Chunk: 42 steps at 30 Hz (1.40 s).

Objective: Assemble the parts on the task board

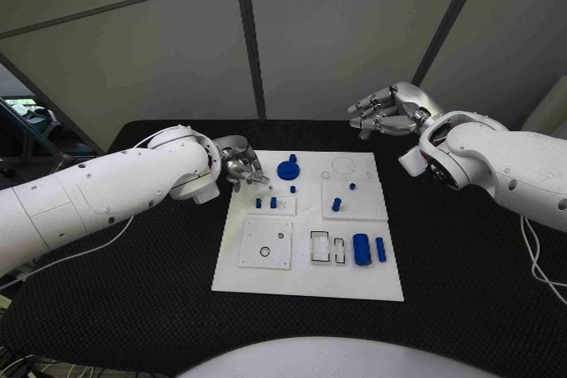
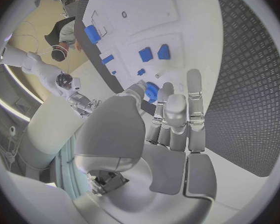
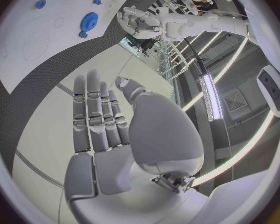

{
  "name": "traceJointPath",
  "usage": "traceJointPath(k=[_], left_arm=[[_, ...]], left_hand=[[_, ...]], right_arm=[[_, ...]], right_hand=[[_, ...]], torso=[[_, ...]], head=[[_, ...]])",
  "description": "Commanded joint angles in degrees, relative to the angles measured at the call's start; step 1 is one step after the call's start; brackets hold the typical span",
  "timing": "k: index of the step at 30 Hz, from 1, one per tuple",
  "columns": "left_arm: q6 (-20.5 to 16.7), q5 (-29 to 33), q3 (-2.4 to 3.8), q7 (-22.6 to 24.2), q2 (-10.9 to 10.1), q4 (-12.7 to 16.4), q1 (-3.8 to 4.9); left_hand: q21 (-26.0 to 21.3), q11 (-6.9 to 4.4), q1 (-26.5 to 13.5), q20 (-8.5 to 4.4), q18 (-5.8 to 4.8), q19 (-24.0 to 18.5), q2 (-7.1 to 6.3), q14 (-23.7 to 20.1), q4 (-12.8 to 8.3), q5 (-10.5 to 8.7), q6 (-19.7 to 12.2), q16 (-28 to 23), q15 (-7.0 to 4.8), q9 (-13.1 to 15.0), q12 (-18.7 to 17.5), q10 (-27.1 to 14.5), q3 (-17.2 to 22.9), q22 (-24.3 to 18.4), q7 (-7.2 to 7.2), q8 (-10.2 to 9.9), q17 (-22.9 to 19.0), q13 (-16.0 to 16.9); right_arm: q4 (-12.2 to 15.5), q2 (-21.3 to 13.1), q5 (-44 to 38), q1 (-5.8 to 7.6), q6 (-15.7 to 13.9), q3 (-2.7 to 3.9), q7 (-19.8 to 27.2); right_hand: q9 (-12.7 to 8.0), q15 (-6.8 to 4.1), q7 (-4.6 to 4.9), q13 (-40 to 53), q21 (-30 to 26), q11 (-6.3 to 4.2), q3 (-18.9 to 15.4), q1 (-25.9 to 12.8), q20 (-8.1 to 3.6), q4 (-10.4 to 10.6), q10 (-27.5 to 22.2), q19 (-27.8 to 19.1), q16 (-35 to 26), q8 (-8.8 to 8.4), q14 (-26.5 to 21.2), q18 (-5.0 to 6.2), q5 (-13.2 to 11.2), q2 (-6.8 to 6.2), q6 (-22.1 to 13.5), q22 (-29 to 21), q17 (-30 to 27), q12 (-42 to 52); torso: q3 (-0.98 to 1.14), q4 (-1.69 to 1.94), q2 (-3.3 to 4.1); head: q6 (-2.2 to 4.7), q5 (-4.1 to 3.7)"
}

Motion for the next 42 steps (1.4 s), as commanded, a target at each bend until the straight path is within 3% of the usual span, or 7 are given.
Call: traceJointPath(k=[1, 4, 9, 14, 18, 23, 42], left_arm=[[-7.9, 0.4, -0.1, 13.4, 0.9, -0.1, 0.13], [-9.4, -2.0, -0.28, 17.4, 1.9, -0.4, 0.12], [-10.2, -10.0, -1.38, 20.5, 4.1, -1.5, 0.14], [-11.6, -14.5, -3.07, 21.1, 6.0, -3.3, 0.15], [-11.1, -17.0, -4.01, 21.0, 7.5, -4.8, 0.07], [-9.8, -19.2, -4.58, 20.5, 9.1, -6.5, 0.01], [-3.5, -21.9, -4.98, 18.0, 11.9, -9.7, -0.41]], left_hand=[[-4.2, 0.61, 3.2, 0.56, 0.32, 1.9, -1.29, -7.3, -1.7, 0.22, 1.2, -13.4, 0.81, -3.5, -3.1, 1.3, 2.7, -4.2, 0.72, -3.0, -9.5, -3.9], [-6.9, 1.12, 5.0, 0.82, 0.16, 3.8, -2.36, -11.2, -3.2, 0.16, 3.2, -27.0, 0.93, -7.3, -6.1, 2.1, 5.3, -7.2, 1.38, -5.9, -19.4, -7.8], [-7.2, 1.63, 5.5, 0.93, 0.23, 5.7, -2.99, -9.0, -4.6, 0.06, 4.4, -29.3, 1.39, -9.5, -10.1, 0.8, 5.9, -8.0, 1.71, -7.1, -21.6, -11.9], [-3.4, 1.62, 4.4, 0.64, 0.01, 9.7, -3.4, -4.2, -4.9, 0.08, 5.1, -18.2, 1.27, -11.3, -13.2, 0.3, 5.6, -5.5, 1.56, -8.1, -15.3, -15.5], [14.3, 1.67, 4.0, 0.4, -2.28, 14.4, -3.94, -1.3, -5.2, 0.03, 5.4, -1.3, 1.38, -13.1, -15.3, 0.8, 5.4, 9.9, 1.32, -9.2, -4.8, -18.5], [25.2, 1.75, 3.8, 0.34, -3.75, 17.1, -3.91, 1.1, -5.3, 0.05, 5.0, 6.9, 1.05, -14.2, -16.3, 0.9, 5.3, 19.4, 1.54, -10.2, 0.3, -20.0], [36.2, 1.73, 3.8, 0.2, -5.35, 19.6, -3.18, 3.9, -5.5, 0.16, 6.0, 14.5, 0.83, -15.7, -17.8, 1.5, 5.0, 29.2, 1.45, -10.8, 4.7, -22.2]], right_arm=[[-0.1, 0.1, 0.0, 0.11, 1.2, 0.03, 0.2], [-0.1, 0.1, -0.1, 0.11, 1.4, 0.03, 0.3], [-0.3, 0.2, -0.2, 0.11, 1.2, 0.02, 0.3], [-0.2, 0.3, -0.2, 0.11, 1.0, 0.02, 0.1], [-0.1, 0.3, -0.2, 0.11, 1.0, 0.02, 0.0], [-0.2, 0.3, -0.1, 0.11, 0.9, 0.02, -0.2], [-0.2, 0.6, 0.0, 0.11, 0.7, 0.02, -0.5]], right_hand=[[0.1, -0.12, -0.13, -0.5, -0.4, -0.03, 0.5, 0.6, -0.1, -0.1, 0.2, 0.0, -0.5, 0.37, -0.3, 0.61, -0.5, 0.14, 0.7, -0.1, 0.0, -0.6], [0.1, -0.14, -0.3, -1.1, -0.5, -0.13, 0.6, 0.5, -0.12, -0.2, 0.5, -0.1, -0.9, 0.56, -0.4, 0.59, -0.7, 0.19, 1.2, -0.1, 0.0, -0.8], [0.1, -0.17, -0.29, -1.4, -0.6, -0.16, 0.7, 0.6, -0.15, -0.3, 0.7, -0.2, -1.1, 0.59, -0.3, 0.6, -0.7, 0.22, 1.4, -0.1, -0.1, -1.0], [0.0, -0.15, -0.16, -1.6, -0.6, -0.08, 0.8, 0.5, -0.15, -0.3, 0.7, -0.2, -1.2, 0.51, -0.3, 0.59, -0.6, 0.17, 1.4, -0.1, -0.1, -1.2], [0.0, -0.15, -0.13, -1.7, -0.5, -0.06, 0.8, 0.5, -0.16, -0.4, 0.7, -0.2, -1.2, 0.5, -0.3, 0.59, -0.6, 0.17, 1.4, 0.0, -0.1, -1.2], [0.0, -0.11, 0.0, -2.0, -0.5, 0.03, 0.9, 0.5, -0.15, -0.4, 0.7, -0.2, -1.3, 0.43, -0.2, 0.57, -0.5, 0.14, 1.4, 0.0, -0.1, -1.4], [-0.2, 0.08, 0.46, -2.8, -0.5, 0.38, 0.9, 0.4, -0.08, -0.5, 0.6, -0.2, -1.7, 0.06, 0.0, 0.53, -0.4, -0.04, 0.9, 0.1, -0.2, -2.0]], torso=[[0.03, -0.2, 0.07], [-0.08, -0.08, 0.07], [0.09, -0.07, -0.03], [0.04, -0.13, 0.09], [-0.02, -0.08, 0.11], [0.03, -0.01, 0.02], [0.04, 0.0, 0.11]], head=[[0.31, -0.3], [0.02, -0.92], [-0.02, -1.22], [0.32, -1.48], [0.25, -1.68], [0.21, -1.62], [0.2, -1.79]])
